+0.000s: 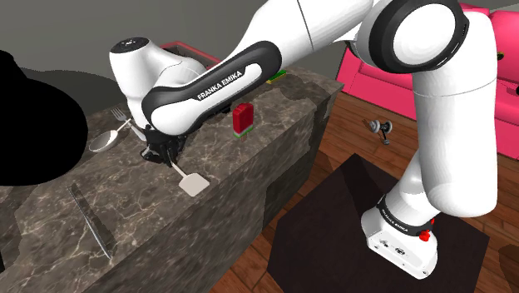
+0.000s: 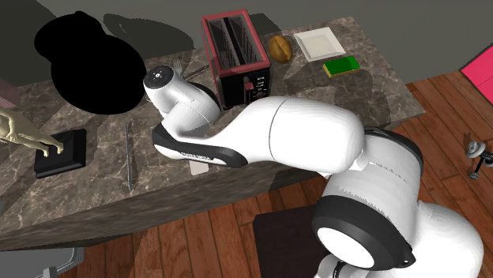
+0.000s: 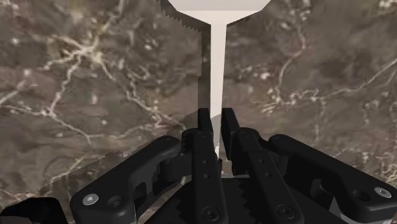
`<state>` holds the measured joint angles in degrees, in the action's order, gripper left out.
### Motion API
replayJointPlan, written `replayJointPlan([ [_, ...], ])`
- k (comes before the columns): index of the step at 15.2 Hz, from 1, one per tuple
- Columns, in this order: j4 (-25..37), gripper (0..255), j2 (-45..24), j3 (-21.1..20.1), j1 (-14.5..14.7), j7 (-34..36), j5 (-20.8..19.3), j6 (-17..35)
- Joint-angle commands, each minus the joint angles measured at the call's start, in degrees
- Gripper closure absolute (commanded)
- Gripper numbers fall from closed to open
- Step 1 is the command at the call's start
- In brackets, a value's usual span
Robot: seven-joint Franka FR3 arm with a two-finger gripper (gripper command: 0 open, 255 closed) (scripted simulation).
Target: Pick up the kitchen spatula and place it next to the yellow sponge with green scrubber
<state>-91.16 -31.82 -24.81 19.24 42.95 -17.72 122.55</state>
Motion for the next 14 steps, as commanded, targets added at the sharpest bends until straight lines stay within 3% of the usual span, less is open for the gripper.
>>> replayJointPlan([
  [1,0.0,255,0.0,0.0,0.0,0.0,0.0,0.0],
  [5,0.0,255,0.0,0.0,0.0,0.0,0.0,0.0],
  [14,3.0,255,2.7,-0.9,-0.3,-1.2,1.6,-5.4],
])
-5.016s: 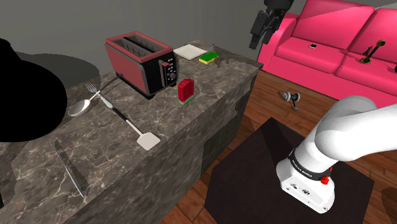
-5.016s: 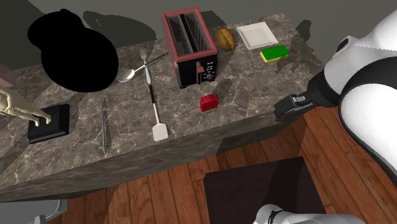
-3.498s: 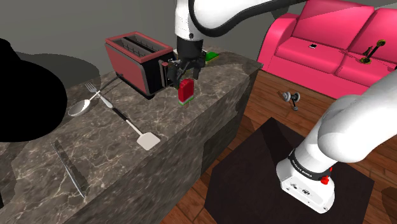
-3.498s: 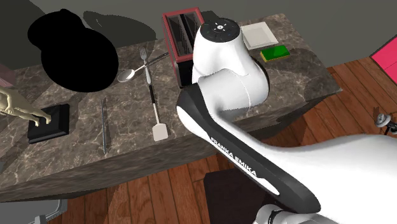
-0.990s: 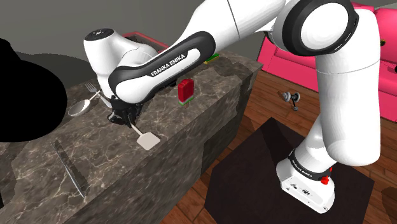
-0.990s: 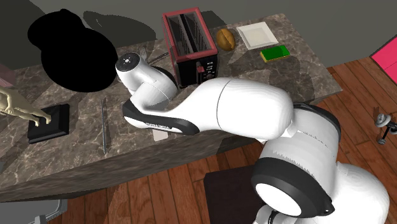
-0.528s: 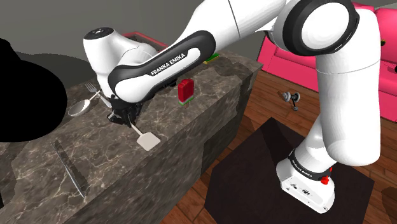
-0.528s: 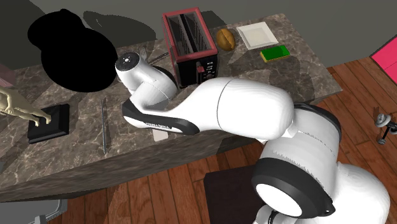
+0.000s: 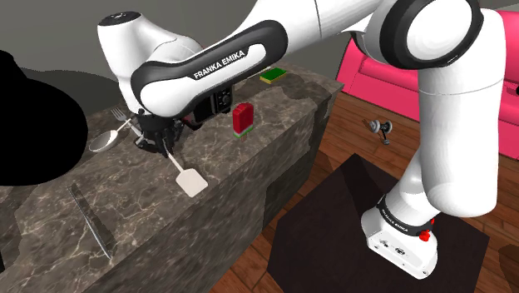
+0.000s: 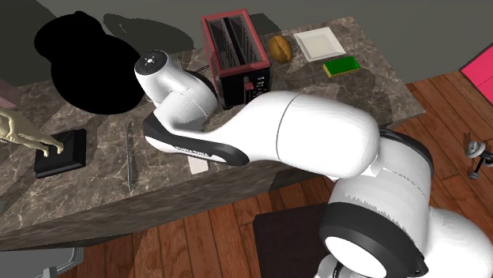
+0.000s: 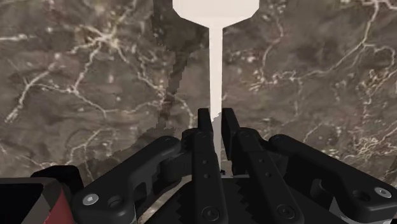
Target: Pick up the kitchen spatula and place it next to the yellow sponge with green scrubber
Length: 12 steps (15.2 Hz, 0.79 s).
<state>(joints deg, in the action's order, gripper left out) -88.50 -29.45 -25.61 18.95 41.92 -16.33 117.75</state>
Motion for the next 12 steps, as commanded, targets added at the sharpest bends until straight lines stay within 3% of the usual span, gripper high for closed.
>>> replayJointPlan([
  [1,0.8,255,0.5,-0.2,0.0,-0.2,0.3,-1.3],
  [9,4.7,255,2.1,-0.7,0.0,-1.1,1.3,-6.5],
  [12,-1.8,255,6.5,-0.7,-4.0,-4.5,3.2,-4.0],
])
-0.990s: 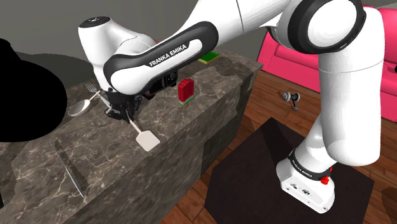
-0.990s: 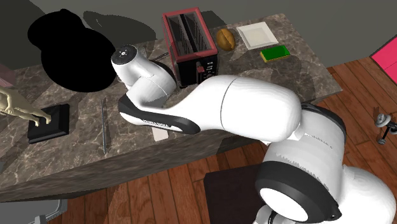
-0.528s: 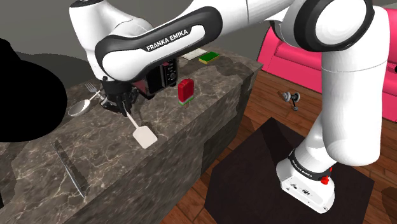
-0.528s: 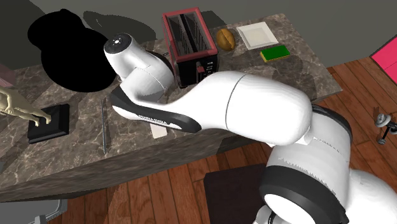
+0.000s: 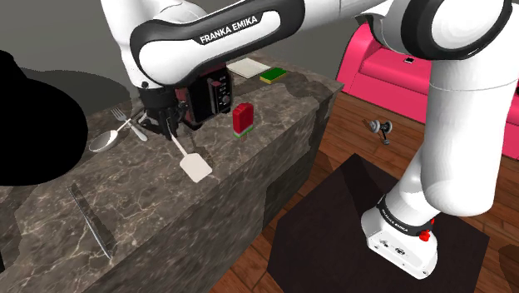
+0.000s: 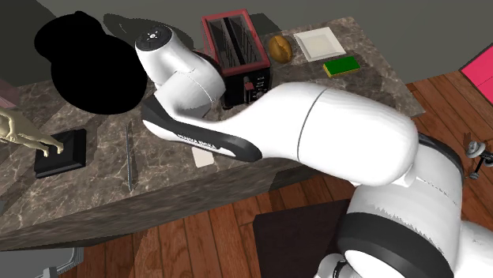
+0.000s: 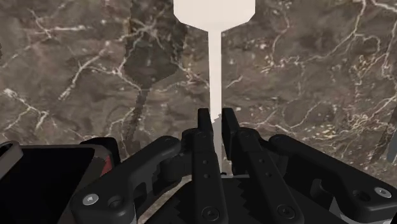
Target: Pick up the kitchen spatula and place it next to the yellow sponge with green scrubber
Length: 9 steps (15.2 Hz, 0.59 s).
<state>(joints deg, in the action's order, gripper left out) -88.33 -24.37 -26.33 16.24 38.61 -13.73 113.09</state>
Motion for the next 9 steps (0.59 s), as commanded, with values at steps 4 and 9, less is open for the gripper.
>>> replayJointPlan([
  [4,-8.9,255,6.5,0.6,-6.2,-6.4,3.2,3.4],
  [9,-15.7,255,11.8,1.9,-11.5,-13.5,6.3,5.8],
])
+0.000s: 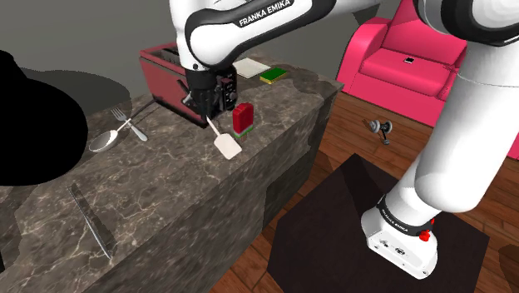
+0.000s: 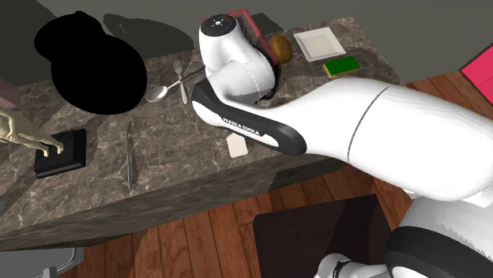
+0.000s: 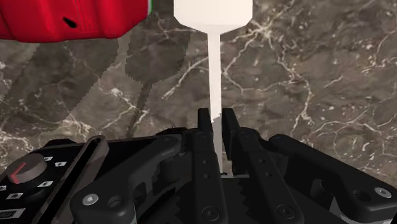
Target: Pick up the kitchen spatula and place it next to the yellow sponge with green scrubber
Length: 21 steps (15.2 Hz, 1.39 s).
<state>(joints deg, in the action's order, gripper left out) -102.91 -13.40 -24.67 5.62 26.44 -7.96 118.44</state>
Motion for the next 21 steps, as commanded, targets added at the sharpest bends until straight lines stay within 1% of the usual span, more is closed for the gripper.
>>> replayJointPlan([
  [1,-2.2,255,1.7,0.7,-1.9,-2.8,1.1,0.8],
  [6,-6.7,255,5.4,2.9,-6.4,-10.2,3.5,2.2],
  [11,-9.5,255,7.7,5.5,-10.5,-17.6,5.2,3.0],
  [16,-10.5,255,8.7,8.4,-14.3,-24.8,6.4,3.3],
  [21,-9.9,255,8.2,11.3,-17.9,-31.7,7.1,3.2],
])
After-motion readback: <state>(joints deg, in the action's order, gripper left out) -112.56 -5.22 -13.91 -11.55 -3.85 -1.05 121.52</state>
